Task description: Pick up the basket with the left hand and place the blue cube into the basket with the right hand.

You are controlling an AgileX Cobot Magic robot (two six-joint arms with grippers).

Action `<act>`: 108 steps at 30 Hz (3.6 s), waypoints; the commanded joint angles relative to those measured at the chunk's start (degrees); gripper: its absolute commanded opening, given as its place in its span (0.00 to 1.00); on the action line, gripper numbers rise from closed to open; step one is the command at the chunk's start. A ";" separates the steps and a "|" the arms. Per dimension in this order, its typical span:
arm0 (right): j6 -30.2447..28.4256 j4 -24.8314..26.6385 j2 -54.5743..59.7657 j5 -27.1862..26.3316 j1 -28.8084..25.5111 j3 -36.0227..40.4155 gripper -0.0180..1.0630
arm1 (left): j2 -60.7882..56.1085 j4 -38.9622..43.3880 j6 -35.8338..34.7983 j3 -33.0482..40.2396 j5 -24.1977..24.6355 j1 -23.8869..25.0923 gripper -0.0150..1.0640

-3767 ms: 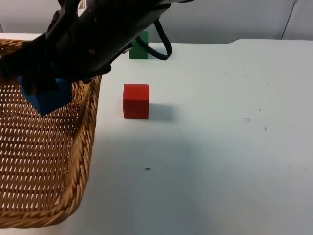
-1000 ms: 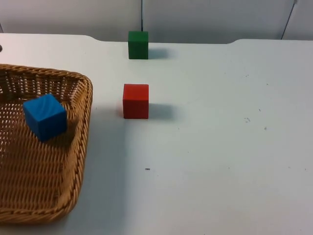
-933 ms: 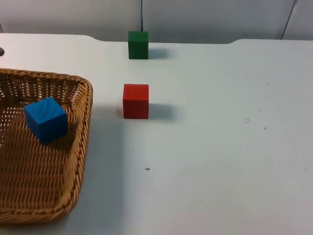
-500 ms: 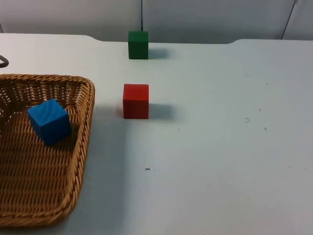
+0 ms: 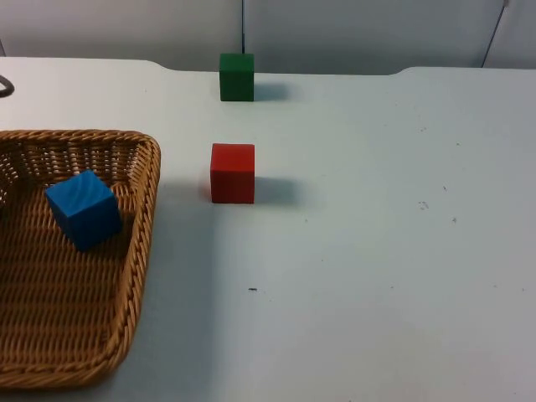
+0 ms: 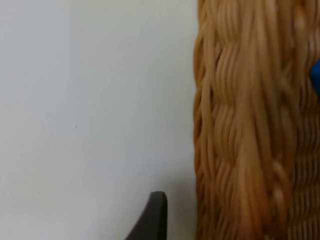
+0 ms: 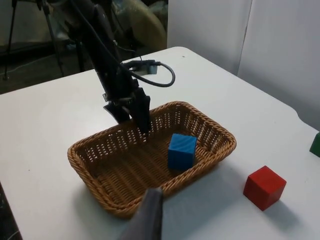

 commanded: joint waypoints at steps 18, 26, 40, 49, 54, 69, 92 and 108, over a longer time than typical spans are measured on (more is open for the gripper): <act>-0.22 0.00 -0.30 -3.35 0.10 0.16 0.82 | -33.33 7.42 -13.19 -7.40 -2.79 -0.02 0.80; -0.22 0.00 -0.30 -5.31 0.10 0.16 0.82 | -54.14 7.42 -16.94 -7.29 -3.01 -0.17 0.80; -0.49 0.00 -0.30 -6.45 0.10 0.16 0.82 | -85.90 32.06 -34.04 4.16 -4.62 -20.55 0.79; -0.62 -1.86 -0.30 -5.35 0.10 0.16 0.82 | -107.37 43.38 -44.89 22.32 5.47 -20.40 0.79; -0.62 -1.86 -0.30 -4.96 0.10 0.16 0.82 | -112.74 43.83 -46.82 27.31 7.77 -20.40 0.79; -0.62 -2.60 -0.43 -1.74 0.10 0.16 0.82 | -112.74 47.31 -49.18 29.81 10.40 -20.40 0.79; 3.37 -2.72 -22.34 18.07 0.10 7.22 0.82 | -112.74 45.50 -46.63 29.84 10.39 -20.40 0.79; 5.95 -3.84 -35.85 36.10 0.08 7.03 0.82 | -112.74 45.14 -46.21 29.84 10.28 -20.40 0.99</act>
